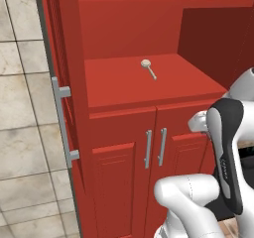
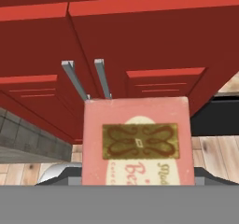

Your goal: Pick up the bar soap and dish brush from the sink, and place them back in the cabinet, and close the cabinet doors.

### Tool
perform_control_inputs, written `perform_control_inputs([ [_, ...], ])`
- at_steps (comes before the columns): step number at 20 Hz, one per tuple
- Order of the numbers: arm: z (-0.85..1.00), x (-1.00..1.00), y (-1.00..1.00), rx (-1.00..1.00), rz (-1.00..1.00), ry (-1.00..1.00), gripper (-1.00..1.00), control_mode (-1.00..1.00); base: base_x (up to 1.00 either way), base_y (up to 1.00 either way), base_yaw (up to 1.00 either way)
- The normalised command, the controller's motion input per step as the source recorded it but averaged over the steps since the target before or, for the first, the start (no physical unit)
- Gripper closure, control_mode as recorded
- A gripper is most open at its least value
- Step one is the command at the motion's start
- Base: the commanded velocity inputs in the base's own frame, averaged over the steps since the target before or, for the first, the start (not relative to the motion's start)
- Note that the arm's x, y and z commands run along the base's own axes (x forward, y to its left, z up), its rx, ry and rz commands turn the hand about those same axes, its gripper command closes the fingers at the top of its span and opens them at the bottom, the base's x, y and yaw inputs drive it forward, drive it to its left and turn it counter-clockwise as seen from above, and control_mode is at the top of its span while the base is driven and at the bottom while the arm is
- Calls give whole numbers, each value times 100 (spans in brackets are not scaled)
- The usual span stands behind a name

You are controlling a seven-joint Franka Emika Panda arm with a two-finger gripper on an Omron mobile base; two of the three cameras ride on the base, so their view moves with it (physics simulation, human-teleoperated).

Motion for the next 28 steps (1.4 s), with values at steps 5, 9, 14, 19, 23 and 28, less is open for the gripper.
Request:
perform_control_inputs([
  [5, 27, 1, 17, -3, 0, -3, 100, -100, 0, 0, 0],
  [9, 19, 14, 36, -4, 0, -2, 100, -100, 0, 0, 0],
  [14, 19, 23, 44, -4, 0, -5, 100, -100, 0, 0, 0],
  [19, 13, 33, 35, -1, 0, -3, 100, -100, 0, 0, 0],
  [23, 0, 39, 3, 0, 0, -3, 100, -100, 0, 0, 0],
  [28, 0, 51, 0, 2, 0, -3, 100, -100, 0, 0, 0],
])
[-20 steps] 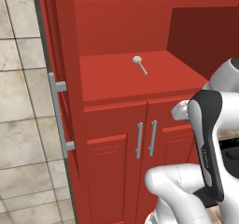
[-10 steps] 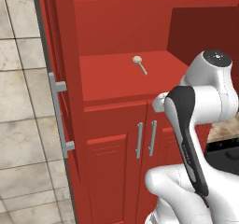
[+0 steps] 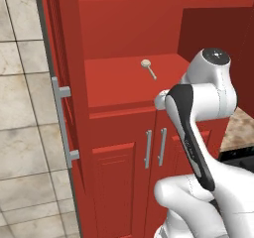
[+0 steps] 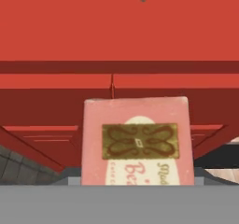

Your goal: Pick up the bar soap and dish brush from the sink, and place them back in the cabinet, and close the cabinet doors.

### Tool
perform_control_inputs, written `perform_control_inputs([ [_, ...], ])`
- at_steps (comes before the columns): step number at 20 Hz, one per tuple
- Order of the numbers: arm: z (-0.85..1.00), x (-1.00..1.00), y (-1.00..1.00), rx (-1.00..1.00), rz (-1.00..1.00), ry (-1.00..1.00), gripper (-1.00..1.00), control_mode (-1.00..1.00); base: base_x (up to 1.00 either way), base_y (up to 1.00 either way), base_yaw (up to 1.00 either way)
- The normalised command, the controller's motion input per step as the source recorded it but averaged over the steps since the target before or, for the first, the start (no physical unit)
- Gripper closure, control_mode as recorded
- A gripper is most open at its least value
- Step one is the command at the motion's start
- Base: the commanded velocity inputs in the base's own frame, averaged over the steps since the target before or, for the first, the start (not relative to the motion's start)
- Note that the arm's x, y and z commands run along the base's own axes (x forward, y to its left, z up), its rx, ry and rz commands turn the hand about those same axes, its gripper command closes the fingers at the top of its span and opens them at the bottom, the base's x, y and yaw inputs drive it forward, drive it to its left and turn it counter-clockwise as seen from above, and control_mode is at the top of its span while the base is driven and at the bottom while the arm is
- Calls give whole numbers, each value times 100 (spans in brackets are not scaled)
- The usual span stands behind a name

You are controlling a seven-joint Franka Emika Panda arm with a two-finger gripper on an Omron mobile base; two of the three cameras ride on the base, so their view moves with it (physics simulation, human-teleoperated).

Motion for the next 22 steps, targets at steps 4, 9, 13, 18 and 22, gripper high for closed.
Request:
perform_control_inputs([
  [4, 0, 50, 0, 0, 0, -4, 100, -100, 0, 0, 0],
  [9, 0, 52, 0, 0, 0, -3, 100, -100, 0, 0, 0],
  [13, 0, 51, 0, 0, 0, -2, 100, -100, 0, 0, 0],
  [18, 0, 42, 2, 0, 0, -1, 100, -100, 0, 0, 0],
  [22, 0, 32, 3, 0, 0, 0, 100, -100, 0, 0, 0],
])
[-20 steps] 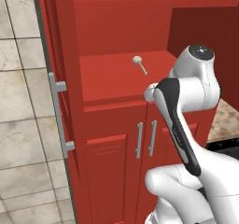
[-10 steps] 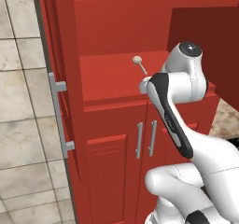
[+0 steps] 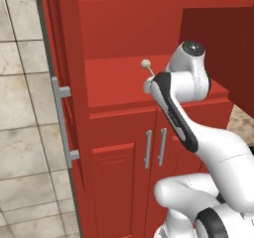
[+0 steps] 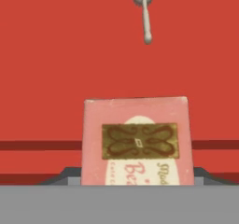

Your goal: Pick up the bar soap and dish brush from the sink, and place them back in the cabinet, and close the cabinet doors.

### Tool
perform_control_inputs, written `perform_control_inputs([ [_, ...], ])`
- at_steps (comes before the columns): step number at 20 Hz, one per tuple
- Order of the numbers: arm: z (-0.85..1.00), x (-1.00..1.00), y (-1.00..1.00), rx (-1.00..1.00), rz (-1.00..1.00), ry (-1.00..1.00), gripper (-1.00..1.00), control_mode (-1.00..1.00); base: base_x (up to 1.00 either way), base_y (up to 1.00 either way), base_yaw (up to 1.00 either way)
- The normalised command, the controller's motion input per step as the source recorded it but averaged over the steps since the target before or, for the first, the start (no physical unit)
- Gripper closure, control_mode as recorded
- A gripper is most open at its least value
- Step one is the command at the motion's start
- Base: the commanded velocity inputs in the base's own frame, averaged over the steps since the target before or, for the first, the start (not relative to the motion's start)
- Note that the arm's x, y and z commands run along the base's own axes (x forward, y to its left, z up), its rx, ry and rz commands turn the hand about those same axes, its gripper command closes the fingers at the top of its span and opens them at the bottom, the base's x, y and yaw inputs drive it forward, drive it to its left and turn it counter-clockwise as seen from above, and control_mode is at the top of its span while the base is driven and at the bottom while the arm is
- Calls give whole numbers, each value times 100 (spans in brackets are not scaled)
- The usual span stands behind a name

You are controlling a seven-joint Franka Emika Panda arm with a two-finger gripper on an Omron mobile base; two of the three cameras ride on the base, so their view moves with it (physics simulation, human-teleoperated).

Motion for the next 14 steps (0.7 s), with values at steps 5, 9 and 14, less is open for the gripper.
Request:
perform_control_inputs([
  [5, 1, 15, 1, 0, 0, 0, 100, -100, 0, 0, 0],
  [9, 0, 21, 4, 0, 0, 0, 100, -100, 0, 0, 0],
  [14, 0, 25, 7, 0, 0, 0, 100, -100, 0, 0, 0],
])
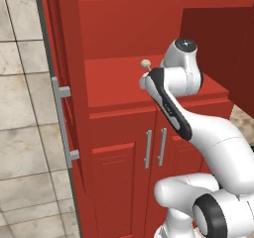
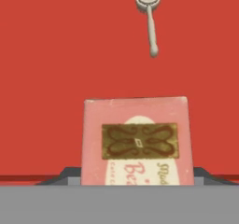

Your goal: Pick up the bar soap and dish brush from the sink, and place them back in the cabinet, and close the cabinet doors.

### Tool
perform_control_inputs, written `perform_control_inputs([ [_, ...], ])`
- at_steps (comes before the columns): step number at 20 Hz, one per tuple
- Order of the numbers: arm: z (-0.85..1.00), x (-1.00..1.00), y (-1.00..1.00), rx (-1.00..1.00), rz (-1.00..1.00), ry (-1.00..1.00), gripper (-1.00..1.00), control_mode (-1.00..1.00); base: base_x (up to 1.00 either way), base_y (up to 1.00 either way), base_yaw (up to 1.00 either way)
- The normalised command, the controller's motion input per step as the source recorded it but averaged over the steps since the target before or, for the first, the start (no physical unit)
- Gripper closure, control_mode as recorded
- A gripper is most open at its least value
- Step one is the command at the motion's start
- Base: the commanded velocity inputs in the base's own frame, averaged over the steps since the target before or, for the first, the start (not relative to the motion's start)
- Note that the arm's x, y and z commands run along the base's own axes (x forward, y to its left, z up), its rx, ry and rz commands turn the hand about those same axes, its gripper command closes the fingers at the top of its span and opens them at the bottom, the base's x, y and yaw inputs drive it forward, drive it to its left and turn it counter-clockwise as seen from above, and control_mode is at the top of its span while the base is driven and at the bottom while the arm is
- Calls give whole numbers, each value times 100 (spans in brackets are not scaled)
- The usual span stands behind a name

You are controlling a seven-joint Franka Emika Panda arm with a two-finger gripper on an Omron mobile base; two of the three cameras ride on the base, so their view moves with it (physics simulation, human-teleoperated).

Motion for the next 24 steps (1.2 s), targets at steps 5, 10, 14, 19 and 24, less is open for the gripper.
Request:
perform_control_inputs([
  [5, 0, 13, 9, 0, 0, -3, 100, -100, 0, 0, 0],
  [10, 0, 7, 11, 0, 0, 0, 100, -100, 0, 0, 0],
  [14, 0, 13, 21, 0, 0, 0, 100, -100, 0, 0, 0],
  [19, -4, 14, 21, 0, 0, -1, 100, -100, 0, 0, 0],
  [24, 0, 20, 18, 0, 0, 0, 100, -100, 0, 0, 0],
])
